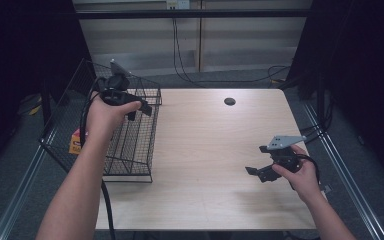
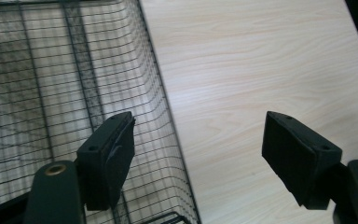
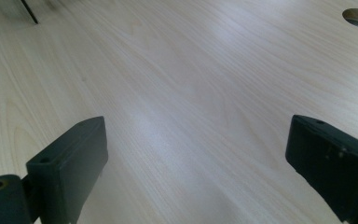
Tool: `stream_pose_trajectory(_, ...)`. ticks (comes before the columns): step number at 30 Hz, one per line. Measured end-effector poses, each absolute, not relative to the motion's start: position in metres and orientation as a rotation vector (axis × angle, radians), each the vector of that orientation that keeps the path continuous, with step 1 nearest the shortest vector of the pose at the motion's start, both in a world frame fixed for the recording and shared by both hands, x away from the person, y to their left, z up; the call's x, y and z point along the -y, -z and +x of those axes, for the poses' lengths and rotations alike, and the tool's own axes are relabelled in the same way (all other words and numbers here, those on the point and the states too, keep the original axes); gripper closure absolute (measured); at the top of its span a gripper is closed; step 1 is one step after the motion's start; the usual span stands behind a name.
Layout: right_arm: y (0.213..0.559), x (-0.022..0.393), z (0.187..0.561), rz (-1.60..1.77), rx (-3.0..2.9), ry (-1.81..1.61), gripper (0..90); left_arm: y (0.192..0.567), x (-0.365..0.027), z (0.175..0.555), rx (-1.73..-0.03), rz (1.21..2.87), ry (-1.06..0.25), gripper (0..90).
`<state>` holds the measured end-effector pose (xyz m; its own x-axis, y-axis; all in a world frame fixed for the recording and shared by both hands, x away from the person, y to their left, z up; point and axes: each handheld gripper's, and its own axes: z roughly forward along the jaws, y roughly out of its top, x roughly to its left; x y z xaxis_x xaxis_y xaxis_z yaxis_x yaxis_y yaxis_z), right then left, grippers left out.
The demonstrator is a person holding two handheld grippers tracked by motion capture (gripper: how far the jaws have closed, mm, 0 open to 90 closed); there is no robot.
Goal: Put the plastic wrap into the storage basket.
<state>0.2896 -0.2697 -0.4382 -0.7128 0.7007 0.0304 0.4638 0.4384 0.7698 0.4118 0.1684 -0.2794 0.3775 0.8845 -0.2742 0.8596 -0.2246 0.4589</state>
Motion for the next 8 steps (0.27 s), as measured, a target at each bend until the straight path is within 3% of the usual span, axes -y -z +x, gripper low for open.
stream_pose_trajectory(8, 0.440, 0.269, 0.290, 1.005, -2.400, -1.143, 5.5, 0.286, -0.155, 0.404, -1.403, 2.122, -0.043, 20.4)
